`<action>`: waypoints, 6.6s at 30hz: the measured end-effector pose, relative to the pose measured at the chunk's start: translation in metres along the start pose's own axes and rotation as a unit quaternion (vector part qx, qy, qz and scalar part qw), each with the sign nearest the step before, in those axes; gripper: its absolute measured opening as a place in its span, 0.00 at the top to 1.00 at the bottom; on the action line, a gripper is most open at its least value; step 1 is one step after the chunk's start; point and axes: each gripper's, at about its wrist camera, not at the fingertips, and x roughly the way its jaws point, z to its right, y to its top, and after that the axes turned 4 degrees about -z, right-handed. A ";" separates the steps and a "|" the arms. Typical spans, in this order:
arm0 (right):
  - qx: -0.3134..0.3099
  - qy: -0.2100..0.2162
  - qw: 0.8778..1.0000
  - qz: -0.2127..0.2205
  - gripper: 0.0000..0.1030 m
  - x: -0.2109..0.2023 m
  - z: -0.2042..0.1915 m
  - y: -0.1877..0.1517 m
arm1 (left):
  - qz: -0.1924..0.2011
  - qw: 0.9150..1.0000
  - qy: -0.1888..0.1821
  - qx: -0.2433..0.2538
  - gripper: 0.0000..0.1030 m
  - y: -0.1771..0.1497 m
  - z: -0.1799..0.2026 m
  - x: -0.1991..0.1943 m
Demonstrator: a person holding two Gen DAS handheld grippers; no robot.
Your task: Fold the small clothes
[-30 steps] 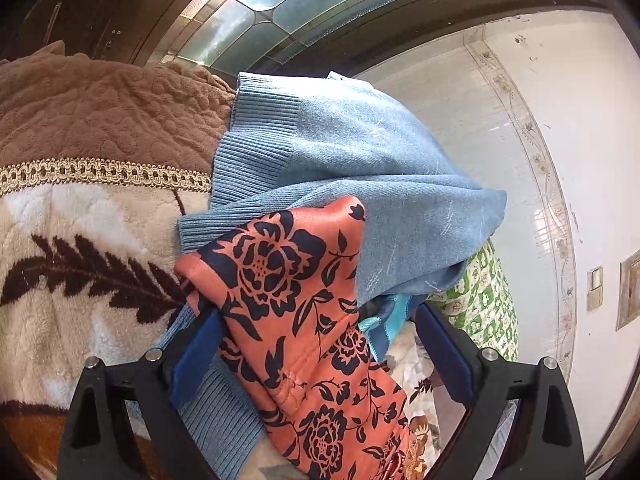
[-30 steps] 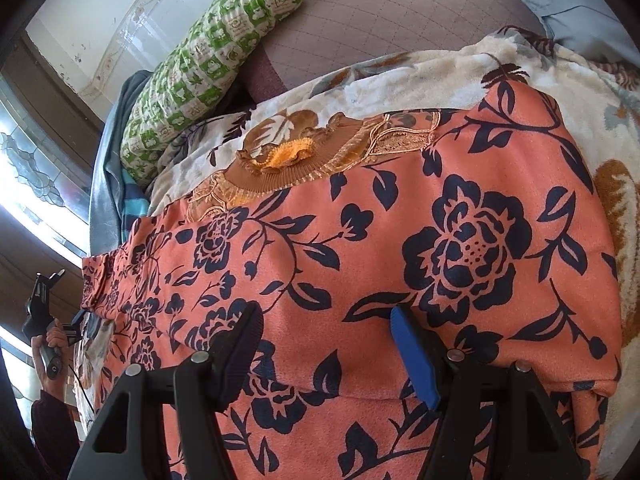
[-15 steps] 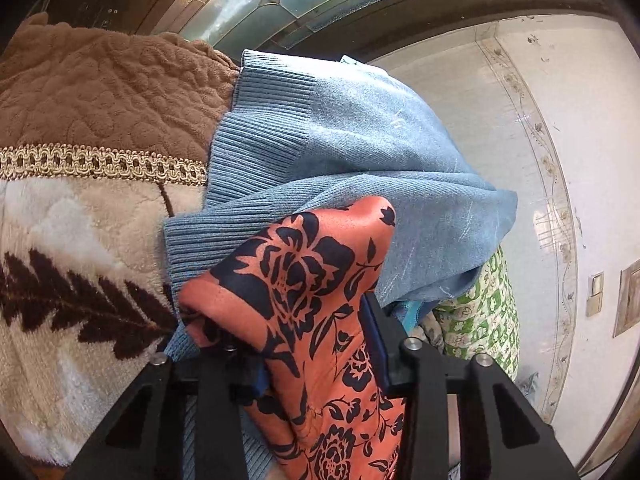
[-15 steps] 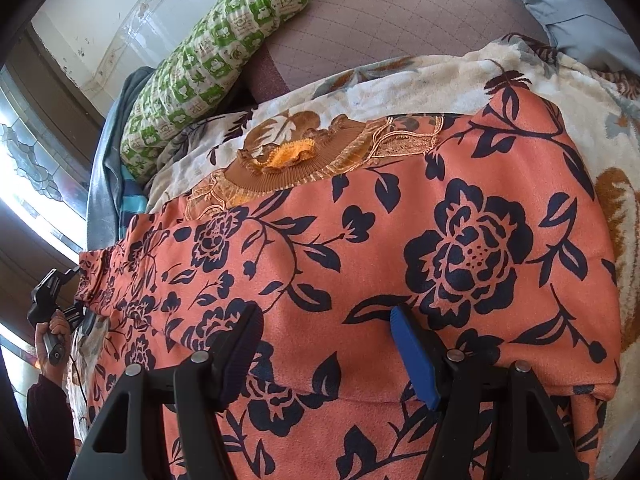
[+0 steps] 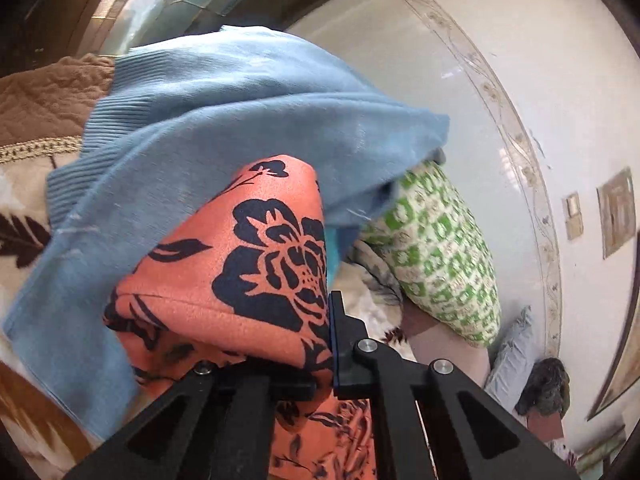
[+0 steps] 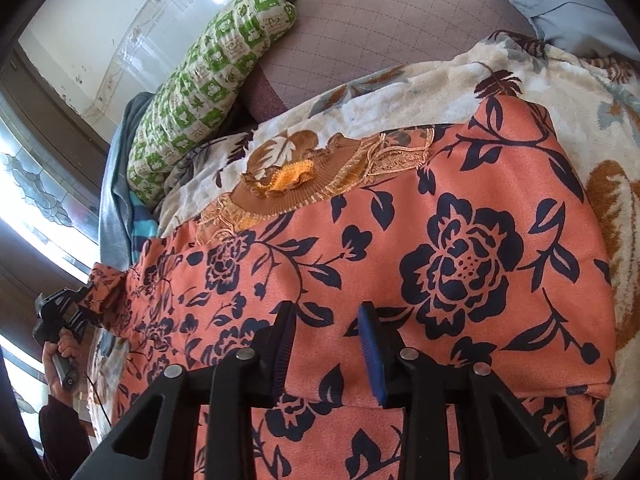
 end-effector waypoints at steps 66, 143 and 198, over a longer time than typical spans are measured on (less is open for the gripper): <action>0.149 -0.063 0.987 -0.009 0.86 -0.020 0.098 0.039 | -0.213 0.896 0.249 0.300 0.40 -0.189 0.114 0.105; 0.163 0.020 0.977 -0.136 0.82 -0.174 0.097 -0.224 | -0.342 0.869 0.251 0.253 0.84 -0.255 -0.008 -0.146; 0.215 0.124 0.966 0.075 0.91 -0.123 0.127 0.028 | -0.274 0.943 0.138 0.129 0.20 -0.244 0.083 -0.104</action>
